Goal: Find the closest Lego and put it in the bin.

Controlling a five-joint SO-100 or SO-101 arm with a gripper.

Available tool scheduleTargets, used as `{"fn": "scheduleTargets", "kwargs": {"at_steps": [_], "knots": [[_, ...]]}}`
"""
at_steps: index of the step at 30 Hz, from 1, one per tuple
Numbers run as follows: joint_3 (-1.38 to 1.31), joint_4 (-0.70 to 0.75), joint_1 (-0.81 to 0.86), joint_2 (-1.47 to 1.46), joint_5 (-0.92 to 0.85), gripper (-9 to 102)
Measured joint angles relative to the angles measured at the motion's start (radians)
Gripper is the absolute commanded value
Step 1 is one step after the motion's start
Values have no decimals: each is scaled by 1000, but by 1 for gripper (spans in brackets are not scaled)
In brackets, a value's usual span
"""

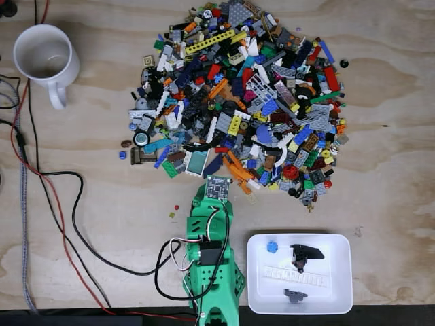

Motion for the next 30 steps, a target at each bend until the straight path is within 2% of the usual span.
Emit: {"fn": "scheduleTargets", "kwargs": {"at_steps": [7, 23, 30], "knots": [[95, -97, 3, -11, -55, 0], [98, -106, 3, -12, -60, 0], [-86, -115, 20, -411, 54, 10]]}}
